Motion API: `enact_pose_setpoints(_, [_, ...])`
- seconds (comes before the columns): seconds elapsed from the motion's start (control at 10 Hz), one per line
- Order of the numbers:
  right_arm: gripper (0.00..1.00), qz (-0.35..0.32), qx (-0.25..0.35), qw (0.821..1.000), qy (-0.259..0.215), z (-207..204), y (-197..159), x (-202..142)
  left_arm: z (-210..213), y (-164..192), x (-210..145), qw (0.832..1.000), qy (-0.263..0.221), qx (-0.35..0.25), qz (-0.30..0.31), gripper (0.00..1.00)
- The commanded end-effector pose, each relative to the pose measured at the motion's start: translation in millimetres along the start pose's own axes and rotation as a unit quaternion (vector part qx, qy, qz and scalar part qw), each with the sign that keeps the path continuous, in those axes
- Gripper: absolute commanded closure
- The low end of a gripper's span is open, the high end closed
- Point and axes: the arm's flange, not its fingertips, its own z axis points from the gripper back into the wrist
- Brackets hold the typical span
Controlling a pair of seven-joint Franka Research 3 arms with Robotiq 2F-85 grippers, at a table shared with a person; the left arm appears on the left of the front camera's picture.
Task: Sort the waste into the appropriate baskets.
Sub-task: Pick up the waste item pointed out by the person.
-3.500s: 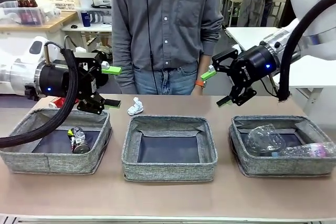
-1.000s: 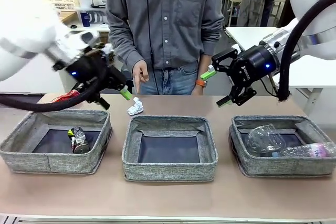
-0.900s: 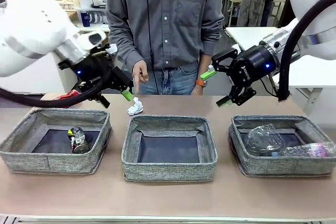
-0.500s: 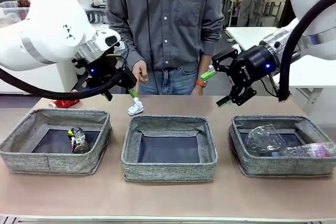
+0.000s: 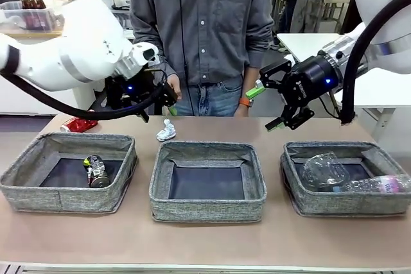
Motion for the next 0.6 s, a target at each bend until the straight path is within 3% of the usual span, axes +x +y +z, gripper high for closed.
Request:
enact_pose_setpoints(0.0, [0.00,0.002,0.009,1.000,-0.002,0.0,3.5,1.2,-22.6,0.2,18.1,0.999,-0.002,0.019,0.025,0.00])
enact_pose_setpoints(0.2, [0.00,0.002,0.009,1.000,-0.002,0.0,3.5,1.2,-53.6,10.2,21.2,0.999,0.005,0.042,0.030,0.00])
enact_pose_setpoints(0.5, [0.00,0.002,0.009,1.000,-0.002,0.0,3.5,1.2,-94.3,22.9,21.7,0.997,-0.023,0.069,0.031,0.00])
